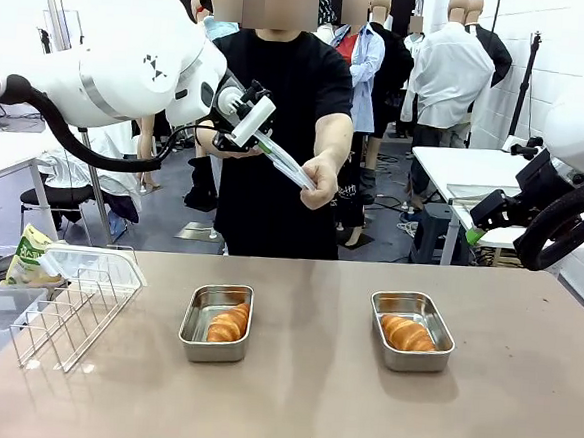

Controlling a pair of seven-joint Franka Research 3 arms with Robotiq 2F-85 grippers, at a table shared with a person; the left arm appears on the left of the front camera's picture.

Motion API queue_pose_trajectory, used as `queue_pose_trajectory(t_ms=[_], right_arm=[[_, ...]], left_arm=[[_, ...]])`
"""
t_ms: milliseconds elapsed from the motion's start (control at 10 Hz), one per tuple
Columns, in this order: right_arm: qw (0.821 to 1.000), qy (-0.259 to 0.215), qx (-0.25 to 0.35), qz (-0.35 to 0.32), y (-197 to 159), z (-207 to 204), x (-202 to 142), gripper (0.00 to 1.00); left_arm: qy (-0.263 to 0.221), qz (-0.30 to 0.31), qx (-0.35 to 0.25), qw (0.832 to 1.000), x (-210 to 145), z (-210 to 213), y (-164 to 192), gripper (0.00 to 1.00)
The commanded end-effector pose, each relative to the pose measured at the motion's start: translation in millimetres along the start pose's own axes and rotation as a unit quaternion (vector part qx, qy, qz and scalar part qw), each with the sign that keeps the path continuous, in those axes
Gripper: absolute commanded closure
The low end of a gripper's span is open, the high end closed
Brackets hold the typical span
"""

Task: Place the bread in airtight containers.
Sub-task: Release when the human grabs the Airtight Container lid.

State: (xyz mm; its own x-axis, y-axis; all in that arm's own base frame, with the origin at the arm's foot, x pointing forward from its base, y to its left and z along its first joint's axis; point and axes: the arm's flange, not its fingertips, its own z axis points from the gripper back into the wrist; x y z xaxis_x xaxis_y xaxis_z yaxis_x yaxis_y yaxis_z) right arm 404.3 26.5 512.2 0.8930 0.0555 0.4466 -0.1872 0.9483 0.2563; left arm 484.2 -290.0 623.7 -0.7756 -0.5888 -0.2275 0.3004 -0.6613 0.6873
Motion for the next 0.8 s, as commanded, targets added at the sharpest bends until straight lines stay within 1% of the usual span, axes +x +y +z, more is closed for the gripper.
queue_pose_trajectory(t_ms=[0, 700], right_arm=[[1.0, 0.0, 0.001, 0.0, 0.1, -1.1, 0.1, 0.0], [1.0, 0.0, 0.001, 0.0, 0.1, -1.1, 0.1, 0.0]], left_arm=[[0.004, 0.0, -0.002, 1.0, 2.2, 1.6, 2.4, 1.0], [0.001, 0.0, 0.001, 1.0, -0.5, 0.3, 0.2, 1.0]])
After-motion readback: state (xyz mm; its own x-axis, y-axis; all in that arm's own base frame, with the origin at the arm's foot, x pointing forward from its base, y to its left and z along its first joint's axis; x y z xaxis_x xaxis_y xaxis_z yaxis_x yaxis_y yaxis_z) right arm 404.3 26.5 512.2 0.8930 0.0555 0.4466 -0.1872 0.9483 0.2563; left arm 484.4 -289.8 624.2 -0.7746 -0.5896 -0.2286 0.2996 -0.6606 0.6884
